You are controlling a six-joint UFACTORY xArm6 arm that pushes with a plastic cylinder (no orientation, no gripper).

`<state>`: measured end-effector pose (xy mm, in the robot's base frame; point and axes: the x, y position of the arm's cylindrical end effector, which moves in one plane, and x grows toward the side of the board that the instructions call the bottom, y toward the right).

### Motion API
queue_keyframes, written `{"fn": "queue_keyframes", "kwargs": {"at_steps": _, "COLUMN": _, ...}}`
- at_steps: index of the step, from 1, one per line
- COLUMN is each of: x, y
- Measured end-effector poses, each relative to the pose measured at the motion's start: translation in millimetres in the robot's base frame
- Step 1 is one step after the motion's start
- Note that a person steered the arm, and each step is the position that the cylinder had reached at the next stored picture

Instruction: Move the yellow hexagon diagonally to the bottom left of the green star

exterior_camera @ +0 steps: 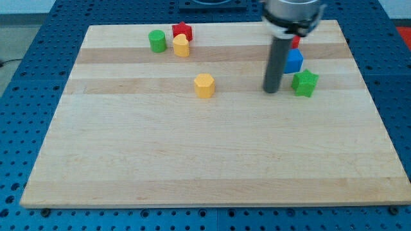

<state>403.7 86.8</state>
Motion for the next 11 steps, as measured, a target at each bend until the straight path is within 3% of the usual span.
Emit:
{"fn": "queue_keyframes", "kwargs": {"at_steps": 1, "x": 19.6, "y": -41.9}}
{"fn": "queue_keyframes", "kwargs": {"at_steps": 2, "x": -19.7, "y": -45.0}}
{"fn": "queue_keyframes", "kwargs": {"at_steps": 3, "x": -38.0, "y": -103.9}}
{"fn": "queue_keyframes", "kwargs": {"at_steps": 4, "x": -14.7, "y": -142.4}}
{"fn": "queue_keyframes", "kwargs": {"at_steps": 5, "x": 9.2, "y": -112.5}}
{"fn": "queue_keyframes", "kwargs": {"at_steps": 8, "x": 62.9, "y": -113.9}}
{"fn": "queue_keyframes", "kwargs": {"at_steps": 9, "x": 62.9, "y": -74.2}}
{"fn": "queue_keyframes", "kwargs": {"at_steps": 11, "x": 51.3, "y": -115.4}}
